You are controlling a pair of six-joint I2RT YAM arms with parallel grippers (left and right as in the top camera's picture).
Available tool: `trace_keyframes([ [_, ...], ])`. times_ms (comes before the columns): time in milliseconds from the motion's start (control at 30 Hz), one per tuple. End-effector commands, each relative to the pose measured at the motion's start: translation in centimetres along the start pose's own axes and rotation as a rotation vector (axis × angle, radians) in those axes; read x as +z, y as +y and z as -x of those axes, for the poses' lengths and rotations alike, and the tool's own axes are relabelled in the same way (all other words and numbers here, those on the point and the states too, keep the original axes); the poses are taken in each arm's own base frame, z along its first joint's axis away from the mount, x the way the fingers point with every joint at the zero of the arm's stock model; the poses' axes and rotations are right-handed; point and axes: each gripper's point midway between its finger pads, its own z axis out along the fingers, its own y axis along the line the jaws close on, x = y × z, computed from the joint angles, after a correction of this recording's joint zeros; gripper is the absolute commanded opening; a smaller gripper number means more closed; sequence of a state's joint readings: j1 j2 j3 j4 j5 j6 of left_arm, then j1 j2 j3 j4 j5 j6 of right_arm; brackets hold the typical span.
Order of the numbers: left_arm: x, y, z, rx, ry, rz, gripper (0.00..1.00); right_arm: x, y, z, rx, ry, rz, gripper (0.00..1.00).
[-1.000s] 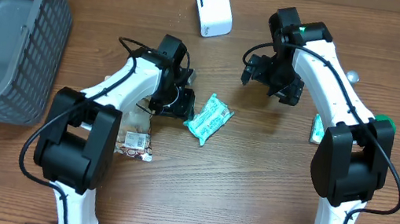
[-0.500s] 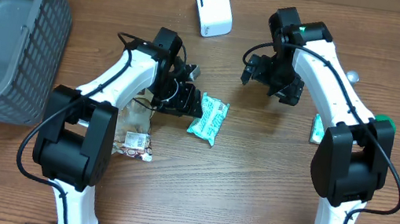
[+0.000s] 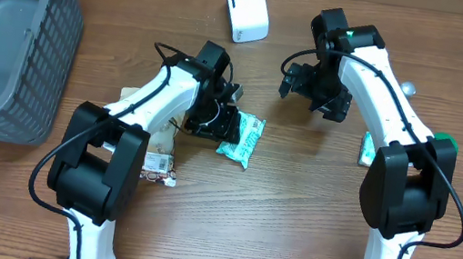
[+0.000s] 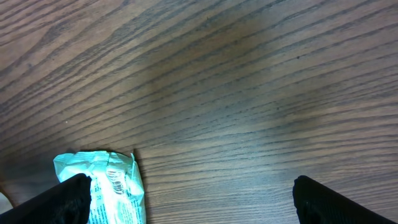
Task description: Scan the item barcode
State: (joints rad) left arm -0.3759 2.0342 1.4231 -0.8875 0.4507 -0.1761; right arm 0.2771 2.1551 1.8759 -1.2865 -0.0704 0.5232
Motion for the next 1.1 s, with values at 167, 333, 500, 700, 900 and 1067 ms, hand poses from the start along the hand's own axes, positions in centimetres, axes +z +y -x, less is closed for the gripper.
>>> trace_keyframes([
  [167, 2.6, 1.9, -1.7, -0.045, 0.037, 0.04, 0.51, -0.8, -0.1, 0.3, 0.001, -0.023, 0.005, 1.0],
  [333, 2.9, 2.2, -2.0, -0.044, 0.043, 0.042, 0.12, -0.8, -0.1, 0.3, 0.001, -0.023, 0.005, 1.0],
  [500, 1.1, 4.1, -2.6, -0.092, 0.078, 0.123, 0.04, -0.8, -0.1, 0.3, 0.001, -0.023, 0.005, 1.0],
  [700, -2.2, 6.5, -2.1, -0.18, 0.086, 0.178, 0.04, -0.8, -0.1, 0.3, 0.001, -0.023, 0.005, 1.0],
  [900, -3.3, 4.3, -2.5, -0.085, 0.124, 0.009, 0.31, -0.8, -0.1, 0.3, 0.001, -0.023, 0.005, 1.0],
  [1067, -5.7, 2.5, -2.0, -0.078, 0.136, -0.031, 0.46, -0.8, -0.1, 0.3, 0.001, -0.023, 0.005, 1.0],
])
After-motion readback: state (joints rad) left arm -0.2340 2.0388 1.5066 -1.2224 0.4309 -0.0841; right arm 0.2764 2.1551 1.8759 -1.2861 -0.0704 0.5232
